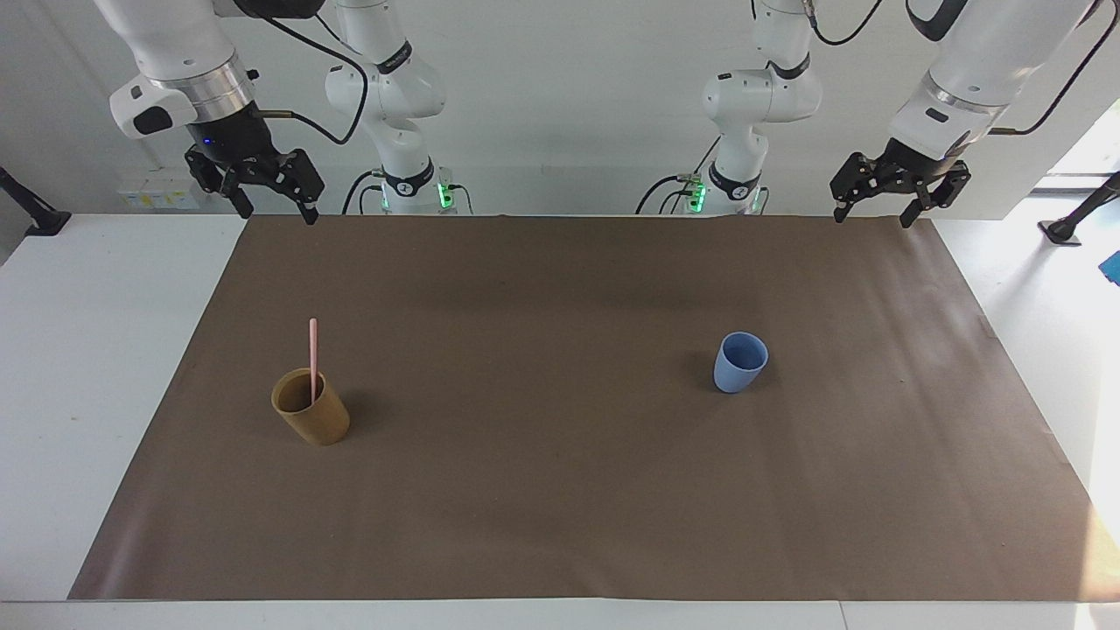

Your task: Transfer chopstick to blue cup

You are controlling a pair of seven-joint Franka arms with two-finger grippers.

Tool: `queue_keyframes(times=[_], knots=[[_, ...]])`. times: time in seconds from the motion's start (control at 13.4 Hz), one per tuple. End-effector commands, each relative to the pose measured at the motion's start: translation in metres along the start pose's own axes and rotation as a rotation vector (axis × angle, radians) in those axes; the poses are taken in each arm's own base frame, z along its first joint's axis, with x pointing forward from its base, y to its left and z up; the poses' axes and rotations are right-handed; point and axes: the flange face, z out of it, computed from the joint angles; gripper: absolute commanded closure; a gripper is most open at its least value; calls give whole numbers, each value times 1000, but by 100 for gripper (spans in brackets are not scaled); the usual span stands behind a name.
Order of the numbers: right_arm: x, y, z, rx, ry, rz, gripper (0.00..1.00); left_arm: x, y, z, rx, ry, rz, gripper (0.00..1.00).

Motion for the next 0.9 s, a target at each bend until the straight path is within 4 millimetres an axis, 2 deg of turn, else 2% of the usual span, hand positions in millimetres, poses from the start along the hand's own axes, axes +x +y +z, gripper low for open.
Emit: queue_keyframes(times=[0.0,0.67,0.82], knots=[[-3,5,0,6,-17,24,0,-7,-1,0,-3,4,9,0],[-2,5,0,-10,-10,8,0,-7,-1,0,-5,7,14,0],[4,8,0,-9,27,-18,0,-7,-1,1,-5,4,12,0]])
